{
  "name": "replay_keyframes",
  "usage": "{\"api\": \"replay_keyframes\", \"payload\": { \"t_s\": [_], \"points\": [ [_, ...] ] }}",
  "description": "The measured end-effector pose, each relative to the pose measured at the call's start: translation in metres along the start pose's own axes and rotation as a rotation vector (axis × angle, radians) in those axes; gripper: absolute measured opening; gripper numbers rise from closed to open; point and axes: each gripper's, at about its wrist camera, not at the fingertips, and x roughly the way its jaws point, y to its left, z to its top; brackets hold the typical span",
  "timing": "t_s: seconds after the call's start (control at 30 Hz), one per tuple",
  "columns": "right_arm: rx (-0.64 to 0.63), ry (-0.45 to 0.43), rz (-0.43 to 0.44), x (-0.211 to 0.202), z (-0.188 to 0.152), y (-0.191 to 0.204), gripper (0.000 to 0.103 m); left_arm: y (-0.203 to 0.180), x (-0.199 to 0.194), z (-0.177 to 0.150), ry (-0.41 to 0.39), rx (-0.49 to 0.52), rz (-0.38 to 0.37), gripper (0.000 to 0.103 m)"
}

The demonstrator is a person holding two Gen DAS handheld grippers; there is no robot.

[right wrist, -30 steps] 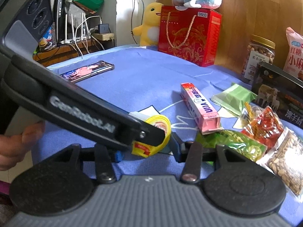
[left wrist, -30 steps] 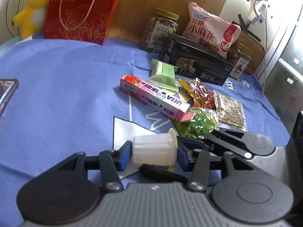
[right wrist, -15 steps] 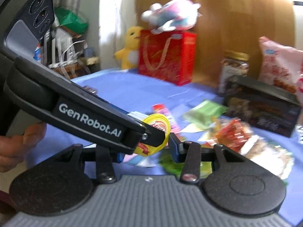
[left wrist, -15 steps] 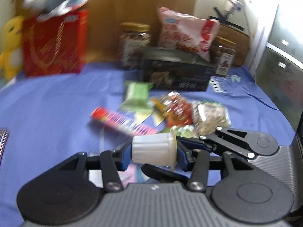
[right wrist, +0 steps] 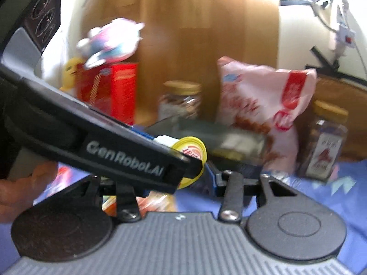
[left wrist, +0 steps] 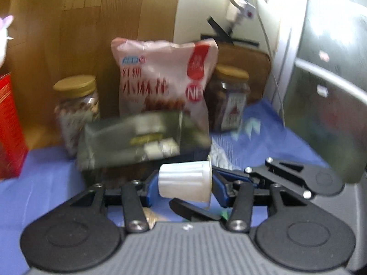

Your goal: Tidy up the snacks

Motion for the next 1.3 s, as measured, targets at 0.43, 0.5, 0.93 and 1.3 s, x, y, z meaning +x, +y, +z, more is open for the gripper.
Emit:
{"api": "replay_keyframes", "payload": {
  "t_s": [0.43,0.5,0.93,1.3],
  "points": [
    [0.008,0.015,-0.081,0.066,0.018,-0.030,0.050,0.049,0.066,0.031,0.021,-0.148,0.018,0.057],
    [0.039,0.003,-0.070,0.053,0.018,-0.034,0.050,0.051,0.052,0.027,0.001,-0.151,0.008,0.057],
    [0.517,0.172,0.127,-0.074,-0.084,-0.029,0.049,0.039,-0.042,-0.093,0.096,-0.220,-0.222,0.057],
    [0.649,0.215,0.197,-0.056,-0.086,-0.015,0.017,0.043,-0.052,-0.130,0.135,-0.288,-0.172,0.063]
  ]
}}
